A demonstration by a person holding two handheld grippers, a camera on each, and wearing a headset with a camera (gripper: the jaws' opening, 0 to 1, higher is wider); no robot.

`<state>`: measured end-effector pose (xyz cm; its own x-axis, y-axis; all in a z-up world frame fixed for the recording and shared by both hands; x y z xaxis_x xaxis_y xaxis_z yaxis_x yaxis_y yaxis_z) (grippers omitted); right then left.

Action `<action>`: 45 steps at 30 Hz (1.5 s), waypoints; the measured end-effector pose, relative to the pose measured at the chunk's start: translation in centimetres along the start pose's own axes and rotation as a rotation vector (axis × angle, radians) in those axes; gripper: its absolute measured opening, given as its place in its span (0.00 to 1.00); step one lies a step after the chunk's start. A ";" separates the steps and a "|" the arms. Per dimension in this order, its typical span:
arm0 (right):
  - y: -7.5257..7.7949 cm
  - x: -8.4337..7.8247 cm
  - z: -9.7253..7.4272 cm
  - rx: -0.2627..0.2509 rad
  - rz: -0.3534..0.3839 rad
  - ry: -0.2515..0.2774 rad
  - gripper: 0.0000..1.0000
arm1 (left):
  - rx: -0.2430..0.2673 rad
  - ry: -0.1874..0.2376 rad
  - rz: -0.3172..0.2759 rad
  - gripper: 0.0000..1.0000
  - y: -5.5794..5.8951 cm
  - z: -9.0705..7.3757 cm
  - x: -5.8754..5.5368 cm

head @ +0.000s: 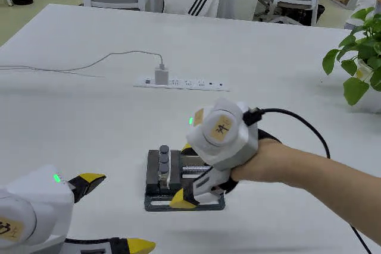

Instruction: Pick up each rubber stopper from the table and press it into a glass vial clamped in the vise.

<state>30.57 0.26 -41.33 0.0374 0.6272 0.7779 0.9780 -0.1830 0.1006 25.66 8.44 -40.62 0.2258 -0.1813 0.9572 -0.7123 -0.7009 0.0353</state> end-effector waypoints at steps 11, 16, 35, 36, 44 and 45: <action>-1.3 -2.4 -3.7 -0.121 0.156 0.127 0.99 | 0.017 -0.008 -0.012 0.85 0.2 -0.5 -0.7; -2.2 -4.3 -5.3 -0.151 0.207 0.141 0.99 | 0.026 -0.004 -0.012 0.86 0.2 -0.6 -0.8; -1.9 -7.2 -8.7 -0.276 0.319 0.222 0.99 | 0.051 -0.002 -0.032 0.87 0.3 -0.7 -1.0; -1.7 -7.1 -8.8 -0.284 0.327 0.237 0.99 | 0.056 -0.001 -0.036 0.87 0.2 -0.7 -1.0; -1.3 -6.9 -9.9 -0.326 0.350 0.284 0.99 | 0.066 0.000 -0.032 0.87 0.1 -1.1 -0.8; -1.3 -6.8 -10.0 -0.326 0.350 0.288 0.99 | 0.064 0.005 -0.023 0.87 0.1 -1.1 -0.7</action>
<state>26.98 -11.35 -40.58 0.2457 0.2631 0.9329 0.8016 -0.5963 -0.0429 24.67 9.29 -40.97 0.2383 -0.1610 0.9578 -0.6632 -0.7474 0.0393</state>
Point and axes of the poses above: the centre of the closed fingertips' face, and the gripper's own axes: z roughly forward along the fingers, y roughly to its right, x roughly out of its top, the point moved 1 cm from there along -z, roughly backward along the fingers, and after that the axes turned 13 degrees about y, right-handed, at the moved point
